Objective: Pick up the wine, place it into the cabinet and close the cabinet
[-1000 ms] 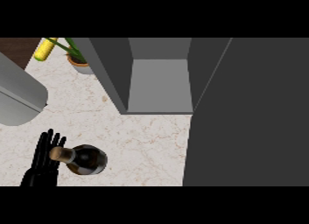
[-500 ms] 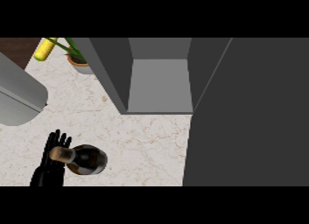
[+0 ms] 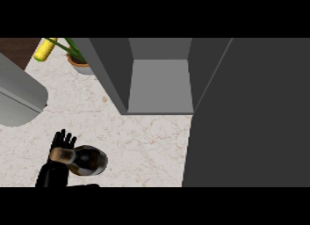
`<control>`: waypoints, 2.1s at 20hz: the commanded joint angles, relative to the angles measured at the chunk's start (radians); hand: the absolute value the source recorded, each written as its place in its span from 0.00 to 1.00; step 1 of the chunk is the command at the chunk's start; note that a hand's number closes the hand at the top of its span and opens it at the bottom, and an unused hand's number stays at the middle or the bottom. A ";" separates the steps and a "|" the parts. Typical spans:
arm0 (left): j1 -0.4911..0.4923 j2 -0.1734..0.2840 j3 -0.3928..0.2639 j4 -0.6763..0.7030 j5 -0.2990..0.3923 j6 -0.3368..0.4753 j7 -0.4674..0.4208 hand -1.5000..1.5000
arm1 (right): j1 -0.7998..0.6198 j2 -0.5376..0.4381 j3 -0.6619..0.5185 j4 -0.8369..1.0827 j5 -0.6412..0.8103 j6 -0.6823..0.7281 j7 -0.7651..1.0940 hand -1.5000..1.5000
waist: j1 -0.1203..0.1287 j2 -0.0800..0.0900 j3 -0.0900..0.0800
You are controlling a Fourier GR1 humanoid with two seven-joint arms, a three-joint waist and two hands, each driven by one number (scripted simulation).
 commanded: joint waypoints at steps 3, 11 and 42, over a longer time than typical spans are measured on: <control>-0.080 -0.016 0.006 0.133 -0.017 -0.027 -0.030 0.00 | 0.003 -0.026 -0.058 -0.154 -0.088 -0.002 0.091 0.00 | -0.003 0.001 0.000; -0.158 -0.055 0.048 0.260 0.001 -0.040 -0.109 0.00 | -0.057 -0.053 -0.167 -0.095 -0.169 0.017 0.078 0.00 | -0.004 0.002 0.000; -0.230 0.092 0.105 0.055 -0.088 -0.062 -0.169 1.00 | -0.017 -0.011 -0.100 -0.036 -0.098 0.043 0.007 0.00 | 0.007 -0.001 0.001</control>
